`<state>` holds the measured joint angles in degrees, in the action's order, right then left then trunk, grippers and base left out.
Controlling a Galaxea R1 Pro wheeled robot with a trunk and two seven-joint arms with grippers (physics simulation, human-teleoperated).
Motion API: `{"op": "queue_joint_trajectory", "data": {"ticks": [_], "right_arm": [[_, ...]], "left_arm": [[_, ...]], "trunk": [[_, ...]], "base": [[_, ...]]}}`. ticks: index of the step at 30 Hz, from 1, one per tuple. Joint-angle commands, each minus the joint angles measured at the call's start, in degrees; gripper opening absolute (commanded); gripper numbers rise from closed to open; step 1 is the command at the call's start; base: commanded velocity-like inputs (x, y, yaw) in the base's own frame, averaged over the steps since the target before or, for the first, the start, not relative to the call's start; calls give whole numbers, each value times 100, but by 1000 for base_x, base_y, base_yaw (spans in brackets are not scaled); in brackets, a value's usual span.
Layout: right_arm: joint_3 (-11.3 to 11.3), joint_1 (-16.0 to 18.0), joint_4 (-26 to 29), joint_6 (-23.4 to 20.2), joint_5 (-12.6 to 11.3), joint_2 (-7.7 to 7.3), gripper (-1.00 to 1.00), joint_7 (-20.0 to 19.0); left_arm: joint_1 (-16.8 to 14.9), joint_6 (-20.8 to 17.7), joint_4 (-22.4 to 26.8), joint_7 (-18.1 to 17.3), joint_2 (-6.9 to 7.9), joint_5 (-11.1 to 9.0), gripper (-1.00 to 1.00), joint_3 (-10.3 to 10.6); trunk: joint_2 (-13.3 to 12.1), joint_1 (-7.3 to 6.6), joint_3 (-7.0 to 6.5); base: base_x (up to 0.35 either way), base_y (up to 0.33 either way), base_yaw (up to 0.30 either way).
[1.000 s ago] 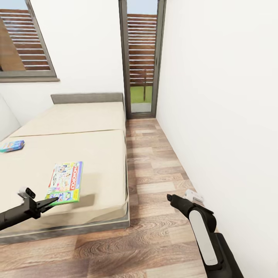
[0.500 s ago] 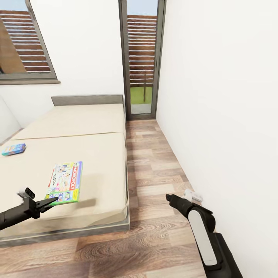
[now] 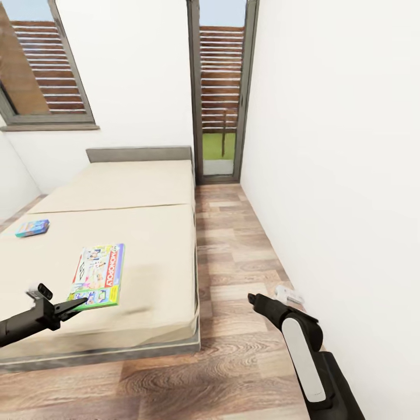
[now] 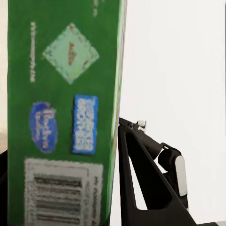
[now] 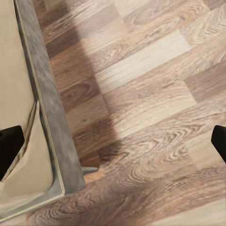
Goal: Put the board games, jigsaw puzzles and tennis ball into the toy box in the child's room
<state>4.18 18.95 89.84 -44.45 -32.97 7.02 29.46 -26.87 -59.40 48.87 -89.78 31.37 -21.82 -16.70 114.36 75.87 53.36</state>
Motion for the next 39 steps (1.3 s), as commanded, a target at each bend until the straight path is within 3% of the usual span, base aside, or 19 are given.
{"op": "queue_joint_trajectory", "data": {"ticks": [1,12,39], "right_arm": [[3,3,7,-6,-60,-3,100,60],[21,3,7,15,-60,-8,100,51],[33,3,19,15,-60,-20,100,51]], "left_arm": [[-3,-60,0,-22,1,12,-100,1],[-3,-60,0,-22,-5,12,-100,5],[-3,-60,0,-22,1,12,-100,8]], "trunk": [[-39,-23,-18],[-481,-265,-241],[-1564,-858,-975]], "base": [[0,0,152],[0,0,29],[-59,0,39]]}}
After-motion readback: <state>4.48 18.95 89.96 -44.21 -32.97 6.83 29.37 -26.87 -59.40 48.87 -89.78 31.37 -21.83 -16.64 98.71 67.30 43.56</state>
